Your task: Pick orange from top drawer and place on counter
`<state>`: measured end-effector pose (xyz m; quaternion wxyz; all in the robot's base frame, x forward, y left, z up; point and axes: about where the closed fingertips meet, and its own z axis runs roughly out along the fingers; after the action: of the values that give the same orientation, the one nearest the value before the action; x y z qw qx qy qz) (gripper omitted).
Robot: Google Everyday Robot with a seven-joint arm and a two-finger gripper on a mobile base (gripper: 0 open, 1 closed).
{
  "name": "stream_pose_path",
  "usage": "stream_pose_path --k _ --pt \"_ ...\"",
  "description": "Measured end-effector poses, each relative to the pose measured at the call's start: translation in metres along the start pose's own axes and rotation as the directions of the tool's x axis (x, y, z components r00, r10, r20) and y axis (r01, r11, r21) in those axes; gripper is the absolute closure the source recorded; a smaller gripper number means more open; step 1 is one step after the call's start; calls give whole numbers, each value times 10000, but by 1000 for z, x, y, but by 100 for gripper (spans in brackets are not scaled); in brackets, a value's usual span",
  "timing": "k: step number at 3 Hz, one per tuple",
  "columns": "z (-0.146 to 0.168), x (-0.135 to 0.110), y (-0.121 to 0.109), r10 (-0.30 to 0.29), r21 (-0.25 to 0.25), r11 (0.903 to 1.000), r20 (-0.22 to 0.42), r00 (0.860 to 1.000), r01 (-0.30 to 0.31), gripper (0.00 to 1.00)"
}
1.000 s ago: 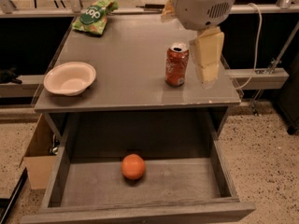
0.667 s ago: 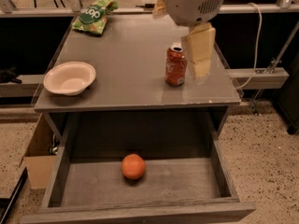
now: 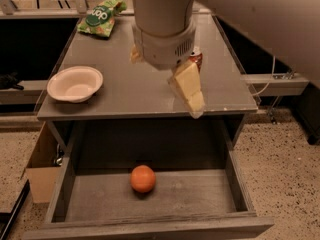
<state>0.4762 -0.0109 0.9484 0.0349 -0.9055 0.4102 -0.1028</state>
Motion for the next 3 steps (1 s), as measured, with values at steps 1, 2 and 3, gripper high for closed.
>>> stream_pose_path --k 1,2,3 --pt "24 -16 39 -684 -541 9962 60 9976 686 0" --pt "19 -21 84 -630 -274 9976 58 9980 631 0" --pt "22 -20 81 -635 -253 9976 114 9979 638 0"
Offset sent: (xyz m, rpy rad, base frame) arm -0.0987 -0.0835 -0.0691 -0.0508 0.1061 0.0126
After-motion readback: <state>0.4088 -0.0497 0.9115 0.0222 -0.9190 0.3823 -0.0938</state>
